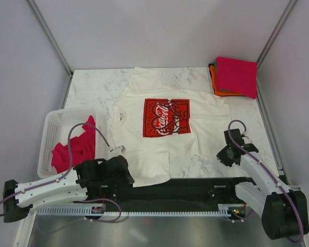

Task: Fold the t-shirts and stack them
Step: Fold the tshirt

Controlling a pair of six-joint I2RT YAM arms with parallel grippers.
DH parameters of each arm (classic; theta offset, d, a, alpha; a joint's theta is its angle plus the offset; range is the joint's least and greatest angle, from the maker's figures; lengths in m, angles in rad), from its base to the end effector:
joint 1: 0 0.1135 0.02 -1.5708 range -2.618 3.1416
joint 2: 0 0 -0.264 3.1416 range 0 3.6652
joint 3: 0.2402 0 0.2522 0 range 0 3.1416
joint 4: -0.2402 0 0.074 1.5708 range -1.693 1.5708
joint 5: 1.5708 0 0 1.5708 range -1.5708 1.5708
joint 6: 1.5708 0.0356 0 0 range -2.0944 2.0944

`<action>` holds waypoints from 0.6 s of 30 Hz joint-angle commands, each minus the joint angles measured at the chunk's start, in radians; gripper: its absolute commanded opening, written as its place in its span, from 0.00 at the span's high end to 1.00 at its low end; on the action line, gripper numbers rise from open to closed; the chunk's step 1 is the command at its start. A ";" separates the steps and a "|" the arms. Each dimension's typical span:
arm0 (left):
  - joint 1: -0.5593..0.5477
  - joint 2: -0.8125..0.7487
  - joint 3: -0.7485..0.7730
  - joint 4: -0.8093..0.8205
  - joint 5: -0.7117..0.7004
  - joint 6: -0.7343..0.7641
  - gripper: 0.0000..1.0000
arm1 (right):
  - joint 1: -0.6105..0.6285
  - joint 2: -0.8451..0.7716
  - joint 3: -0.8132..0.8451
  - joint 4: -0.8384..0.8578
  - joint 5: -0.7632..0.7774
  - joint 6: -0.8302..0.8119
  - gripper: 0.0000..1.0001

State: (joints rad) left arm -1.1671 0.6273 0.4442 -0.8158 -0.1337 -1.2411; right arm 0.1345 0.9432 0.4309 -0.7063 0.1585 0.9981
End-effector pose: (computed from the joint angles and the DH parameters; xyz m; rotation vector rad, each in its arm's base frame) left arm 0.0504 -0.1059 0.1910 -0.1549 2.7299 -0.6847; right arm 0.1450 0.0139 0.1570 1.1903 2.4899 0.0785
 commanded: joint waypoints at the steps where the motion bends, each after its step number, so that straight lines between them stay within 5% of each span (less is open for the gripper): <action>1: 0.003 -0.034 -0.010 -0.040 -0.050 -0.052 0.98 | -0.003 0.005 -0.009 0.034 0.024 0.011 0.73; 6: 0.003 -0.049 0.031 -0.098 -0.083 -0.040 0.98 | -0.003 -0.018 0.000 0.021 0.038 0.013 0.87; 8: 0.003 -0.058 0.065 -0.129 -0.099 -0.034 0.98 | -0.003 -0.024 0.005 0.016 0.041 0.014 1.00; 18: 0.003 -0.090 0.298 -0.377 -0.248 -0.009 0.98 | -0.003 -0.136 0.212 -0.220 0.134 0.000 1.00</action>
State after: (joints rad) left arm -1.1671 0.5537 0.6682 -1.0817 -0.2802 -1.2449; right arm 0.1345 0.8482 0.5453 -0.8131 0.2100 0.9947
